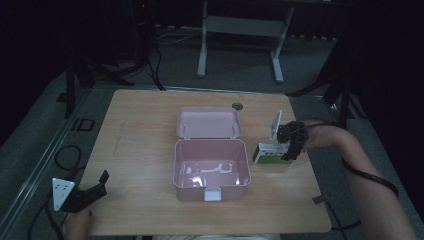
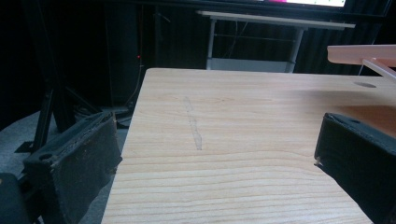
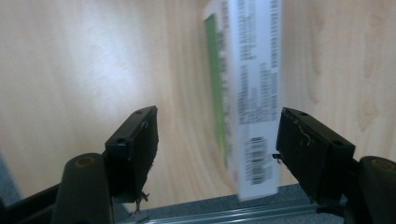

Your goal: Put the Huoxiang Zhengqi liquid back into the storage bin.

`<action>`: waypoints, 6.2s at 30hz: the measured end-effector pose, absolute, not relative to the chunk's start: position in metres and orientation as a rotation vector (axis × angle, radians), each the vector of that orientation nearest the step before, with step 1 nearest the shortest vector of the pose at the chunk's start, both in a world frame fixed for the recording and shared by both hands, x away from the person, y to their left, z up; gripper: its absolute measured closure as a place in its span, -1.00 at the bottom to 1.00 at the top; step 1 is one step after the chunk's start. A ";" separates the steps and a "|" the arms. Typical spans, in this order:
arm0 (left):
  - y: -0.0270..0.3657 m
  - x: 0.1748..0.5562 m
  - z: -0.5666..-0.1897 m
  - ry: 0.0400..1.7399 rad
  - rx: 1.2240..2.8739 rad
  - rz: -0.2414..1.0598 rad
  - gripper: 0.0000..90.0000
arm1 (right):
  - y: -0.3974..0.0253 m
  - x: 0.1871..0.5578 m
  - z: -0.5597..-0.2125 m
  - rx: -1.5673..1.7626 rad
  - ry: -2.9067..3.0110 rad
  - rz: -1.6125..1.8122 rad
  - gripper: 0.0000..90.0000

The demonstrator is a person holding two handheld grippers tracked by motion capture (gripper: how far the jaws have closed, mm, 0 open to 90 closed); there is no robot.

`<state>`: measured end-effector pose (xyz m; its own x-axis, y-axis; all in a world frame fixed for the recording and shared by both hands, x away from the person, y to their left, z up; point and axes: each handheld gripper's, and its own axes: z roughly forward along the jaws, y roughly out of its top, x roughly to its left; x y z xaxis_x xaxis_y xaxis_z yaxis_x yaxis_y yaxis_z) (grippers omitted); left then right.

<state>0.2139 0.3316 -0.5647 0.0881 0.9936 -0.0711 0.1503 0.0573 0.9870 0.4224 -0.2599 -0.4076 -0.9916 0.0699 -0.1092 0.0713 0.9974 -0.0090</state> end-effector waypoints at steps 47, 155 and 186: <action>0.332 0.214 -0.565 1.276 1.309 1.014 -1.00 | -0.250 0.459 -0.469 0.087 3.119 -0.181 0.35; 0.333 0.214 -0.565 1.276 1.305 1.006 -0.99 | -0.184 0.365 -0.314 0.063 3.058 -0.206 0.39; 0.333 0.214 -0.565 1.269 1.309 1.005 -1.00 | -0.078 0.360 -0.325 -0.147 3.085 -0.203 0.39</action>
<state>0.2138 0.3327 -0.5647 0.0996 0.9918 -0.0803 0.1496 0.0648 0.9866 0.3599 -0.0782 -0.3247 -0.9945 -0.0973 -0.0398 -0.0913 0.9869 -0.1327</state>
